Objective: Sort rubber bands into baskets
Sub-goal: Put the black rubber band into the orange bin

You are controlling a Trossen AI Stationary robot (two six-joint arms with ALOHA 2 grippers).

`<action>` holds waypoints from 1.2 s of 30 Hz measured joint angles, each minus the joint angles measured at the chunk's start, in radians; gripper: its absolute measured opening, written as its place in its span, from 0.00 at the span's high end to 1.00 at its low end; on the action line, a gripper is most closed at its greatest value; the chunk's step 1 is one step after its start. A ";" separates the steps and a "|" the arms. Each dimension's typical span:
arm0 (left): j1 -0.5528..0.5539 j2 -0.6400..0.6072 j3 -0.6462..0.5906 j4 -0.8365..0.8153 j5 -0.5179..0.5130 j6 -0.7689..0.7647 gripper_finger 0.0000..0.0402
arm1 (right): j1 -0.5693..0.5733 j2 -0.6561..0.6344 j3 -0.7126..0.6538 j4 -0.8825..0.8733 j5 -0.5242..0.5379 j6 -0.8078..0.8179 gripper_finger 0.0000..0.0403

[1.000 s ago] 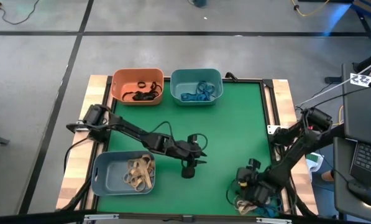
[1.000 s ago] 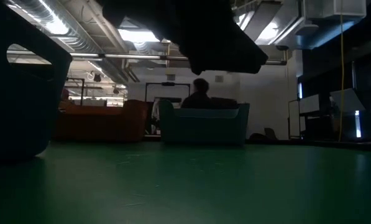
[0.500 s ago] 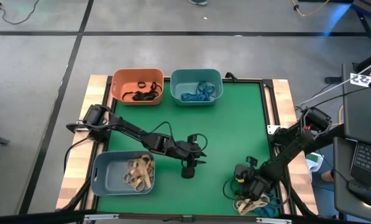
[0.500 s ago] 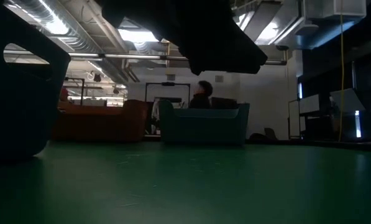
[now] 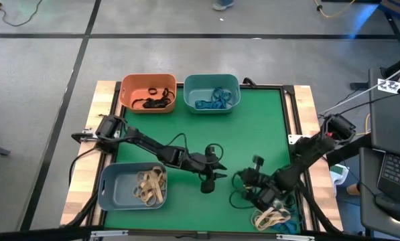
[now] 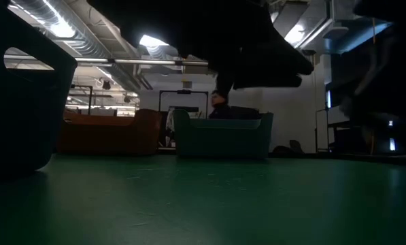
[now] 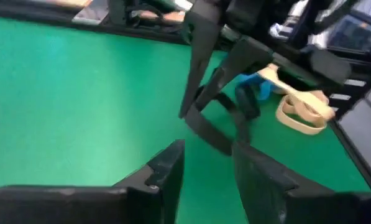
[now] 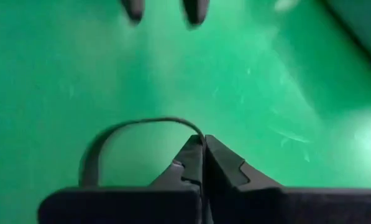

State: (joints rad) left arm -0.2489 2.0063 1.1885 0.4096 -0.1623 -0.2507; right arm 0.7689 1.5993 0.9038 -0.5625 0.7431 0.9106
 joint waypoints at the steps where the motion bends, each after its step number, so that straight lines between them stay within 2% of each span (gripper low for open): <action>1: 0.000 0.000 0.000 -0.005 0.000 -0.014 0.67 | -0.015 0.000 0.000 0.008 0.005 -0.015 0.98; 7: 0.002 0.000 0.000 -0.003 -0.005 -0.057 0.65 | -0.088 0.000 0.000 0.088 0.008 -0.143 0.96; 14: 0.012 0.000 0.000 -0.046 -0.094 -0.106 0.58 | -0.125 0.000 0.000 0.213 0.007 -0.312 0.98; 22: 0.020 0.000 0.000 -0.053 -0.088 -0.143 0.59 | -0.133 0.000 0.000 0.280 0.035 -0.414 0.97; 27: 0.019 -0.001 0.000 -0.051 -0.070 -0.111 0.69 | -0.137 0.000 -0.001 0.309 0.035 -0.438 0.97; 34: 0.018 -0.001 -0.002 -0.038 -0.066 -0.024 0.96 | -0.134 0.000 -0.001 0.316 0.020 -0.444 0.97; 36: 0.017 -0.001 -0.002 -0.039 -0.066 -0.011 0.98 | -0.134 0.000 -0.001 0.316 0.013 -0.444 0.97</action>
State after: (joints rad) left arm -0.2316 2.0056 1.1866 0.3710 -0.2287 -0.2613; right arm 0.6346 1.5993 0.9024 -0.2467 0.7559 0.4670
